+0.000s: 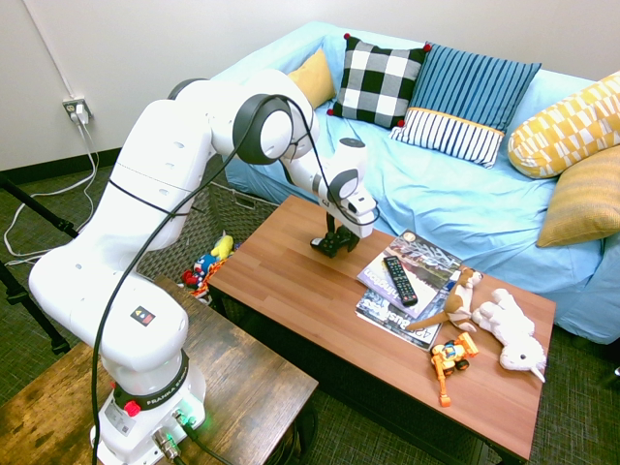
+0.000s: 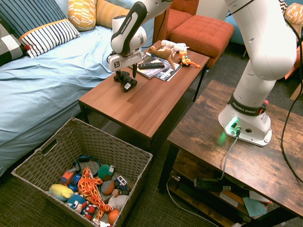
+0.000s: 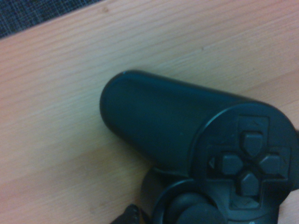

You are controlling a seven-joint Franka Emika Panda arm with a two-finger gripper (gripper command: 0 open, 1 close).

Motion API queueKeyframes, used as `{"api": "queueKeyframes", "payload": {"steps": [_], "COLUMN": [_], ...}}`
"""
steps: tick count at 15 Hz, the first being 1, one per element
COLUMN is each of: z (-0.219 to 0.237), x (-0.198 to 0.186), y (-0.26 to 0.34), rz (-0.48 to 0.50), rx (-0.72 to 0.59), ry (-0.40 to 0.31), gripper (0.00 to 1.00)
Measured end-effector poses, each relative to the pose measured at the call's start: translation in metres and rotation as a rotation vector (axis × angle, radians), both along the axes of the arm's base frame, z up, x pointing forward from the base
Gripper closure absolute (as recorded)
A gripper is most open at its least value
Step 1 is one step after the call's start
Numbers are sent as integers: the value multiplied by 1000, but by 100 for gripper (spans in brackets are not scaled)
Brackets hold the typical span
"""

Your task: Put the gamepad in the basket

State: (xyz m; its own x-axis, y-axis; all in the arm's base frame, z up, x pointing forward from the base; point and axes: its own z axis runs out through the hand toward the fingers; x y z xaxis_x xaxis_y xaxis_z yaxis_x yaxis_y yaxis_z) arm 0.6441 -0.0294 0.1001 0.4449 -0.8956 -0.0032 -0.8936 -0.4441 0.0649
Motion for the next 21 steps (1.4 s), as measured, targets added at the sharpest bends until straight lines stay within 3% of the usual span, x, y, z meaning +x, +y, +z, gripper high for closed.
{"api": "queueKeyframes", "payload": {"steps": [10, 15, 21], "z": [-6, 0, 69], "x": [6, 8, 14], "y": [4, 7, 54], "rz": [-34, -3, 68], "rx": [48, 75, 108], "ry": [-1, 4, -33], "gripper": [100, 100, 100]}}
